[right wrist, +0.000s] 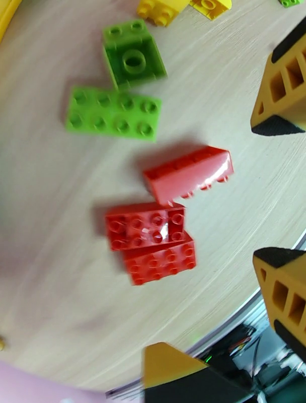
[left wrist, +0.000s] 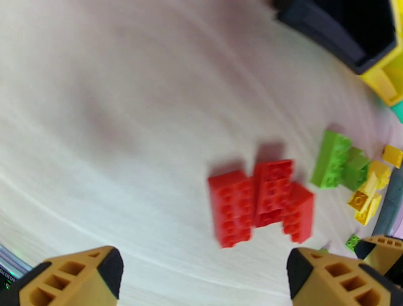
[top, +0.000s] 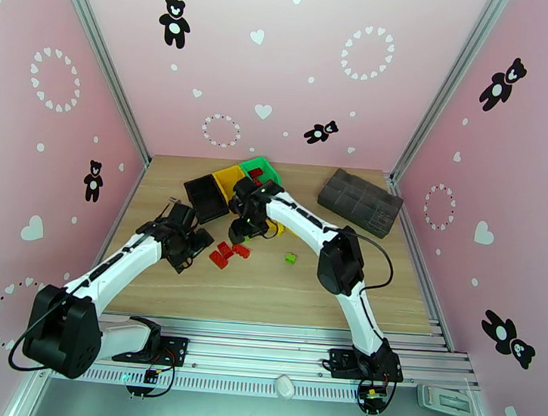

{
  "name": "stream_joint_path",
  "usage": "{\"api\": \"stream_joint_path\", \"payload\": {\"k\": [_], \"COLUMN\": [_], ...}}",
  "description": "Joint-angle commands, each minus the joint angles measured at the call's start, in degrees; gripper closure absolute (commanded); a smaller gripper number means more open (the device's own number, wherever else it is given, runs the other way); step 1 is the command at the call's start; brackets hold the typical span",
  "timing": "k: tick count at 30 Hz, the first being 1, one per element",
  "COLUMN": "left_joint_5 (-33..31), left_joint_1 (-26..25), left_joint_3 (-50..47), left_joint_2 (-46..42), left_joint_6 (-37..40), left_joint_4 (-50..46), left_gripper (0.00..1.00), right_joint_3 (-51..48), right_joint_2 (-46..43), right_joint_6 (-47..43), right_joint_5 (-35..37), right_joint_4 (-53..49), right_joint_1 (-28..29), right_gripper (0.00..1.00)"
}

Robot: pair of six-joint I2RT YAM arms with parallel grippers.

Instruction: Sort the legos into containers by color

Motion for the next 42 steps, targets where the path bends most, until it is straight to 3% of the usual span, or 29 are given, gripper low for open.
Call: {"api": "stream_joint_path", "payload": {"k": [1,13,24,32,42], "left_joint_5": [-0.35,-0.03,0.72,1.4,6.38], "left_joint_1": [0.24,0.24,0.24,0.29,0.24], "left_joint_3": [-2.73,-4.0,-1.22,1.85,4.34], "left_joint_2": [-2.23,-3.75,-1.56,1.08,2.26], "left_joint_6": [-2.44,-2.07,-0.57,-0.21,0.48], "left_joint_4": [0.56,-0.84,-1.24,-0.18,8.62], "left_gripper": [0.08,0.08,0.09,0.09,0.09], "right_joint_3": [-0.06,4.91,8.1,5.5,-4.0], "right_joint_2": [3.23,10.59,13.49,9.51,-1.7], "right_joint_6": [-2.62,-3.41,-3.34,-4.31,-4.02], "right_joint_5": [5.41,9.81,9.63,9.54,7.99], "right_joint_4": [-3.6,-4.87,-4.88,-3.58,1.02], "right_joint_1": [1.16,3.25,3.25,3.52,2.91], "right_gripper": [0.41,0.43,0.54,0.72,0.76]}}
